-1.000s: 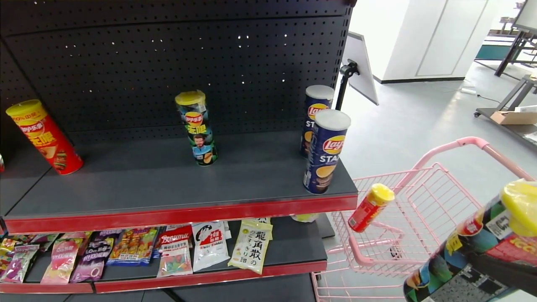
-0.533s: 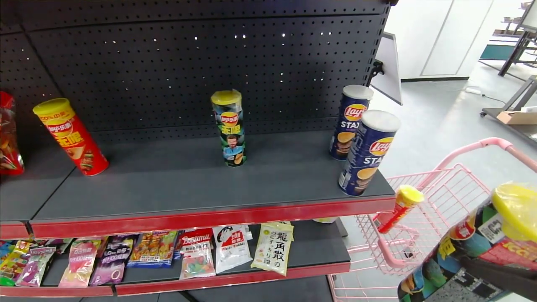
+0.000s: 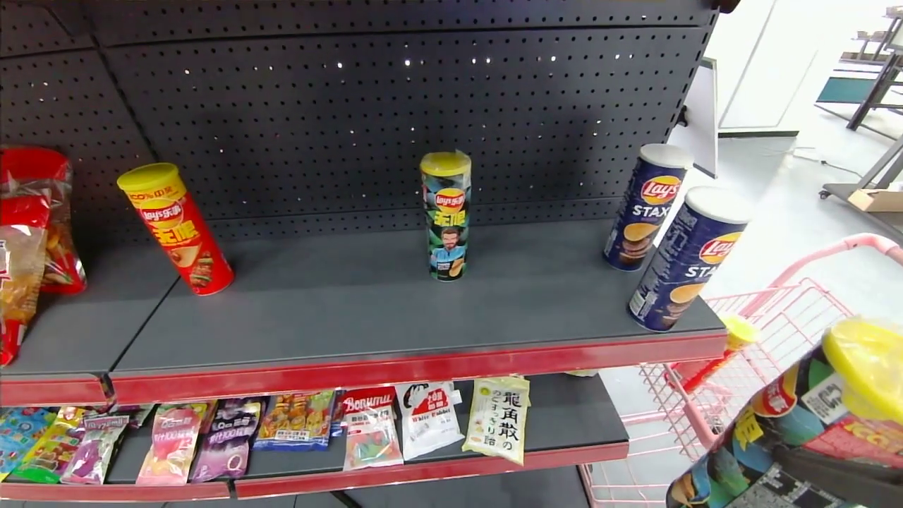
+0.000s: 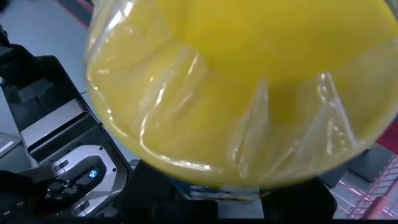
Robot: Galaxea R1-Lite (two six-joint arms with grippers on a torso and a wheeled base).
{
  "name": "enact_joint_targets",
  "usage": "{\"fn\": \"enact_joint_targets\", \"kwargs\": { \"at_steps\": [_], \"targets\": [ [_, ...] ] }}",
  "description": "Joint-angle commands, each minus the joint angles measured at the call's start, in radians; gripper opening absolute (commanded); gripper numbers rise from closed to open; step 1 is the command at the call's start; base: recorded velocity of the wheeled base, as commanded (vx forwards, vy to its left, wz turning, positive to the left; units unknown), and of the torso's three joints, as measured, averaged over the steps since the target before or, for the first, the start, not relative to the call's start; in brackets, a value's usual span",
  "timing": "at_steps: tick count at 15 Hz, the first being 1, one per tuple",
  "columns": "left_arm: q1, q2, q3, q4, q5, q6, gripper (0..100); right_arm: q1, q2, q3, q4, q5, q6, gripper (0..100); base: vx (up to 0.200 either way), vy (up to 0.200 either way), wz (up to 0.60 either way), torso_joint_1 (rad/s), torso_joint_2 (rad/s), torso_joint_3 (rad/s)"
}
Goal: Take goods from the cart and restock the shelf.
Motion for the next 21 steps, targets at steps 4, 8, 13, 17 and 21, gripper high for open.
{"fn": "enact_joint_targets", "kwargs": {
  "at_steps": [4, 8, 13, 17, 21],
  "targets": [
    [-0.001, 0.001, 0.0, 0.0, 0.0, -0.002, 100, 0.037, 0.003, 0.001, 0.0, -0.001, 0.0, 0, 0.15, 0.0, 0.0, -0.005, 0.0, 0.002],
    [0.0, 0.001, 0.0, 0.0, 0.0, -0.005, 100, 0.037, 0.007, 0.003, 0.0, -0.001, 0.0, 0, 0.15, 0.0, 0.0, 0.004, 0.0, 0.001],
    [-0.001, 0.001, 0.0, 0.0, -0.002, -0.004, 100, 0.036, 0.004, 0.016, 0.0, -0.001, 0.006, 0, 0.0, 0.0, 0.0, 0.0, 0.0, 0.0],
    [-0.012, 0.04, 0.0, -0.001, -0.007, 0.015, 100, 0.037, 0.01, 0.003, -0.009, -0.001, 0.0, 0, 0.0, 0.0, 0.0, 0.0, 0.0, 0.0],
    [-0.024, 0.451, -0.422, -0.012, -0.117, -0.016, 100, 0.072, 0.013, -0.005, -0.021, -0.004, 0.006, 0, 0.0, 0.0, 0.0, 0.0, 0.0, 0.0]
  ]
}}
